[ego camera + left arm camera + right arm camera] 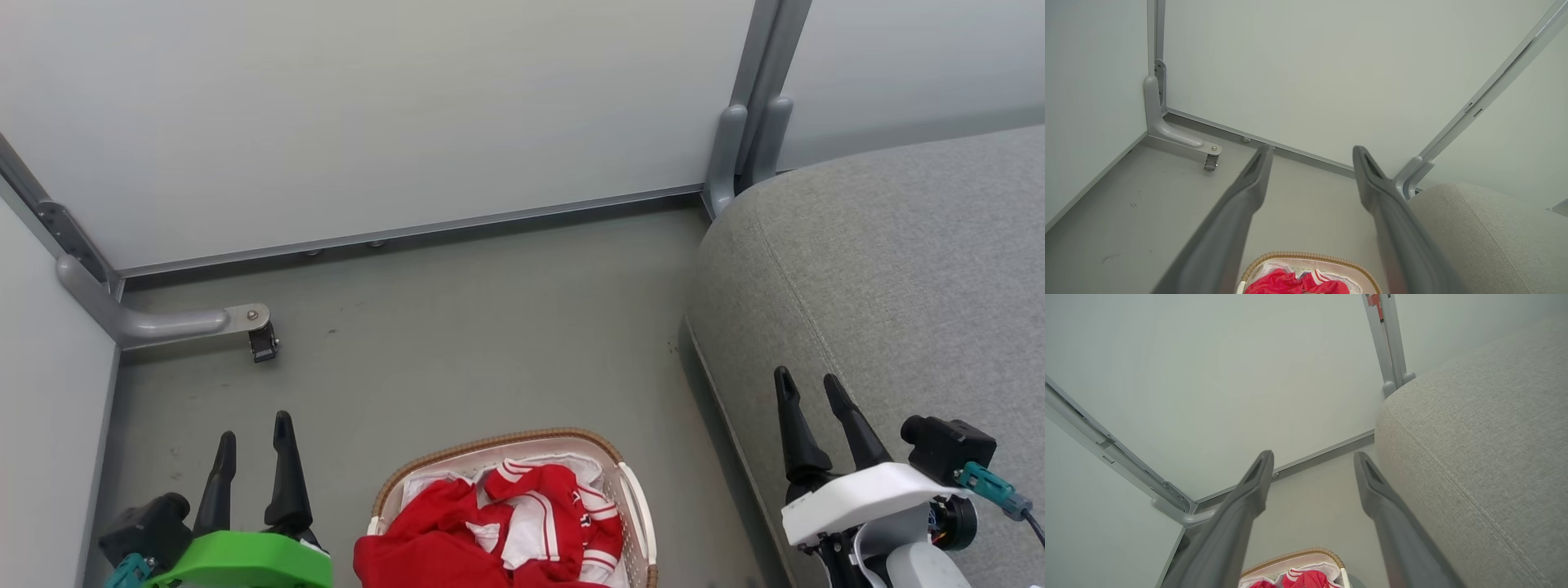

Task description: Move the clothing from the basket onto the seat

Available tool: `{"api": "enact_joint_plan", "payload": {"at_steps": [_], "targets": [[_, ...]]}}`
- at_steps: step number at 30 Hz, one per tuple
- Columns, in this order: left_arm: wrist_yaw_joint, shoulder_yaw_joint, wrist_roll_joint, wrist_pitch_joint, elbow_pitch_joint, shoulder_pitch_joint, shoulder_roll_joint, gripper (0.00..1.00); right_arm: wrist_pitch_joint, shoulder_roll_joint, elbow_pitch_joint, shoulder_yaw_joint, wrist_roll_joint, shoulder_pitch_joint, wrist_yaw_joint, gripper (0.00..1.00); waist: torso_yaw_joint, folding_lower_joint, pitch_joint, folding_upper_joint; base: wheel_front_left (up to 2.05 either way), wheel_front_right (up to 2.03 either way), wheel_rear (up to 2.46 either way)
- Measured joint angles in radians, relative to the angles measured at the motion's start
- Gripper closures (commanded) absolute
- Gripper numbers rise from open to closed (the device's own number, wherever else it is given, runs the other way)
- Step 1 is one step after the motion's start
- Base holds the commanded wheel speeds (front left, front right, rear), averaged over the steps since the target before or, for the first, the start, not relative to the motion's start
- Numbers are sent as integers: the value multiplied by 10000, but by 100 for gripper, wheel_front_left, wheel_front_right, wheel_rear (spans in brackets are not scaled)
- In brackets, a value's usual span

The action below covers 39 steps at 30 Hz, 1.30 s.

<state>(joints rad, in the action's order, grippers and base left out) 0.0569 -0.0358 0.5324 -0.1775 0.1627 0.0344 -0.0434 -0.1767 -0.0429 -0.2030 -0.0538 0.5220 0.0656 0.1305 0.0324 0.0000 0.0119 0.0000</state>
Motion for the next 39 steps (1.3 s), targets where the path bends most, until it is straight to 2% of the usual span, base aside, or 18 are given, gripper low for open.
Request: {"api": "enact_joint_plan", "payload": {"at_steps": [11, 39], "targets": [[-48, -161, -966, -251, 102, 134, -8, 0, -242, -13, 40, -52, -1009, -38, 0, 0, 68, 0, 19, 0, 0, 0, 0], [-128, -360, -2428, -788, 495, 247, -31, 0, -784, -38, -61, -347, -3043, -114, 2, 0, 182, 0, 47, 0, 0, 0, 0]]}}
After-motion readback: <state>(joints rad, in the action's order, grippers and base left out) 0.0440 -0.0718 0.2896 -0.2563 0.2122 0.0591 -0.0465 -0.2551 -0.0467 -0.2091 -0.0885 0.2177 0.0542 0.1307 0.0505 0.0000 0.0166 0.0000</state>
